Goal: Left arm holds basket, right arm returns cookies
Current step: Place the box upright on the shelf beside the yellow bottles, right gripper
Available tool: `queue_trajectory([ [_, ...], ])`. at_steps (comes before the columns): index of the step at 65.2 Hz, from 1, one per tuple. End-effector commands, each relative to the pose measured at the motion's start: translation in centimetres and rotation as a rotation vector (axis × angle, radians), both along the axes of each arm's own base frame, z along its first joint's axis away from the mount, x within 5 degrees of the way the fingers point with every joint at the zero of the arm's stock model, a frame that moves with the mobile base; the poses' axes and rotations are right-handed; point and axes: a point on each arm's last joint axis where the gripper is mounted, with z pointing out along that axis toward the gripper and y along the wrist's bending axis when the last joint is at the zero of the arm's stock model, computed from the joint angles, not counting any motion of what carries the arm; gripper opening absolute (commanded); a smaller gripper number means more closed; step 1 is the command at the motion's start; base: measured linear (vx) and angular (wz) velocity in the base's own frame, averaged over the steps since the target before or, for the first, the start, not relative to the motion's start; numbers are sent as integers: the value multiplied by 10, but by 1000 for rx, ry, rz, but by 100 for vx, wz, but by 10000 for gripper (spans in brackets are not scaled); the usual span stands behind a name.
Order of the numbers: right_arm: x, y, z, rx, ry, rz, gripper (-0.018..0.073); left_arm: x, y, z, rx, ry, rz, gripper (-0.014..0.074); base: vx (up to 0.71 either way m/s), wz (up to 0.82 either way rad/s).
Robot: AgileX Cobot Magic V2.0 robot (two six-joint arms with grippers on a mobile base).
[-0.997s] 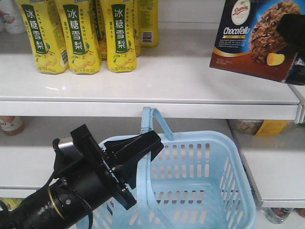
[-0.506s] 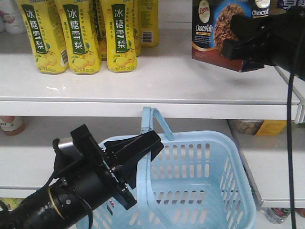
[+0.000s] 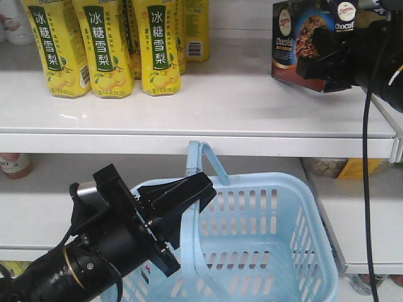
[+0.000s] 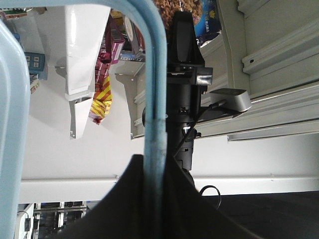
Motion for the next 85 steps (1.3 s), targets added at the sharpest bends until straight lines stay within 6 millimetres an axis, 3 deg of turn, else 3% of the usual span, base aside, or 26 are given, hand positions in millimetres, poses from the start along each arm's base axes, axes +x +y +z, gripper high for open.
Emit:
queue_trajectory([
  [1, 0, 0, 21, 17, -128, 15, -6, -2, 11, 36, -262, -172, 36, 0, 0, 0],
  [26, 19, 4, -4, -2, -47, 15, -6, -2, 11, 36, -262, -172, 36, 0, 0, 0],
  [44, 20, 5, -6, -2, -43, 15, 15, -2, 11, 36, -262, -172, 36, 0, 0, 0],
  [56, 18, 5, -3, 1, -49, 17, 138, -2, 11, 36, -262, -172, 36, 0, 0, 0],
  [75, 7, 2, 9, 7, -75, 13, 431, -2, 11, 36, -262, -172, 36, 0, 0, 0],
  [85, 0, -1, 12, -1, -46, 0, 468, -2, 11, 36, -262, -172, 36, 0, 0, 0],
])
